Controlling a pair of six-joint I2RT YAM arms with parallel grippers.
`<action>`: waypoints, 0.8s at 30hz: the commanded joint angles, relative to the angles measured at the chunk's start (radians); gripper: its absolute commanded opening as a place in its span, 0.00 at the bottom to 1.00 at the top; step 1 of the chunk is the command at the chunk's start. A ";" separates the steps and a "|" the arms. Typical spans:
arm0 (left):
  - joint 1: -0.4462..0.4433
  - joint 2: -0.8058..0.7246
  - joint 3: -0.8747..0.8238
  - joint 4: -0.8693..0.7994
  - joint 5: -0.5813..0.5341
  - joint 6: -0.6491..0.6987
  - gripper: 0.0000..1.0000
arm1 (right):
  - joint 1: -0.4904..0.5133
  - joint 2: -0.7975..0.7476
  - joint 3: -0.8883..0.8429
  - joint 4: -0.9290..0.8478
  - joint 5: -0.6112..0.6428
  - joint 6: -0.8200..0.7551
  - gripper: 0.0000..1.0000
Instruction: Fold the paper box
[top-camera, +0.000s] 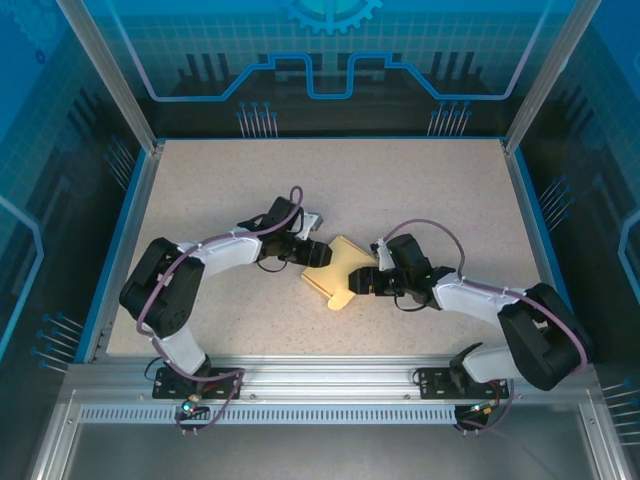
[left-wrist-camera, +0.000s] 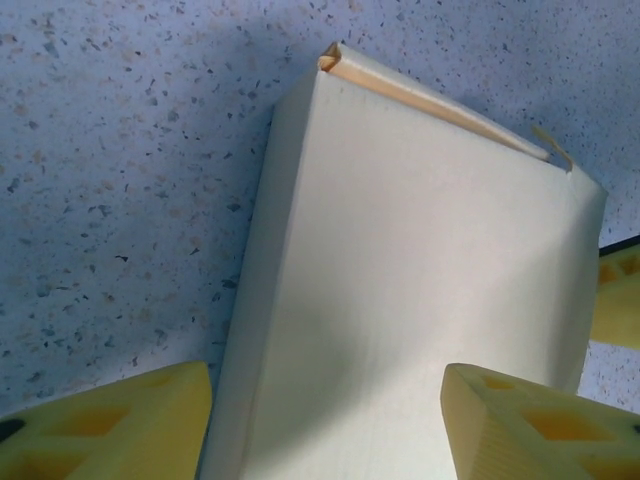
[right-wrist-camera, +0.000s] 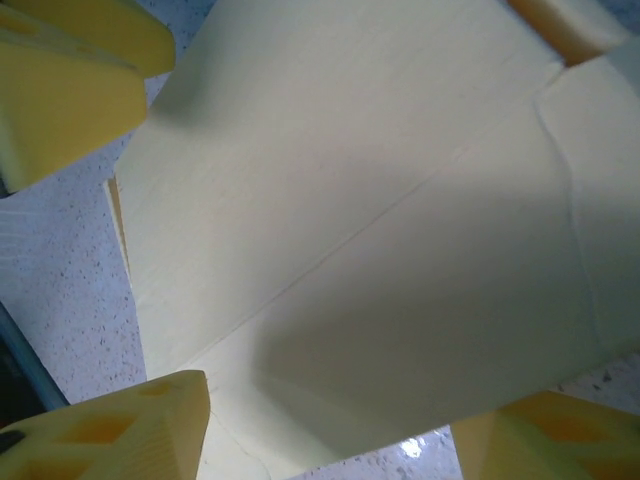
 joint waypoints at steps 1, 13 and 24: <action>0.006 0.030 0.023 -0.022 0.013 0.007 0.58 | -0.018 0.029 -0.021 0.084 -0.056 0.029 0.60; 0.006 0.056 -0.018 0.007 0.033 -0.014 0.43 | -0.037 0.042 -0.066 0.239 -0.087 0.086 0.33; 0.005 0.041 -0.065 0.041 0.050 -0.048 0.36 | -0.042 0.006 -0.093 0.361 -0.072 0.160 0.18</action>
